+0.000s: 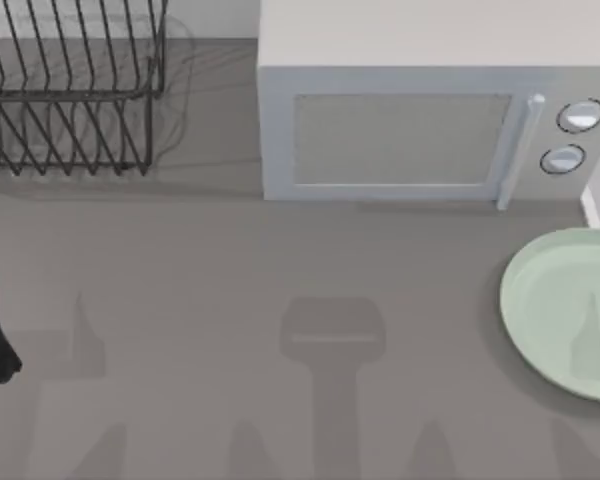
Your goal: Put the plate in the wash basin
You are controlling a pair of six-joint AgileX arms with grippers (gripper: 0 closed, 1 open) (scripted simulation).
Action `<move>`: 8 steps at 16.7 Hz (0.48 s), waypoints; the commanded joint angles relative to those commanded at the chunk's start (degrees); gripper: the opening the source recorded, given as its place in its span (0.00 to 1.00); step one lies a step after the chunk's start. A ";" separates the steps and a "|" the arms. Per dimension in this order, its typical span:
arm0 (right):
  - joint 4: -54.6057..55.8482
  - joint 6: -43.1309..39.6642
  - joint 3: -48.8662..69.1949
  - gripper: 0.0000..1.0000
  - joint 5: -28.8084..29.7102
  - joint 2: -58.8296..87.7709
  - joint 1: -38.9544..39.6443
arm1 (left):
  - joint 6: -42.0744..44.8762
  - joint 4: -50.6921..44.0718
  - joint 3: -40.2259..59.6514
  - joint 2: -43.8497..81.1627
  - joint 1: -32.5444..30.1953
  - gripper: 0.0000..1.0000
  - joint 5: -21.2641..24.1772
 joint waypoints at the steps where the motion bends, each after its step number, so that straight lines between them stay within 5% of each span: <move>1: -0.91 0.33 1.17 1.00 0.00 1.20 0.30 | 0.00 0.00 0.00 0.00 0.00 1.00 0.00; 8: -17.10 6.03 21.75 1.00 0.02 26.28 5.77 | 0.00 0.00 0.00 0.00 0.00 1.00 0.00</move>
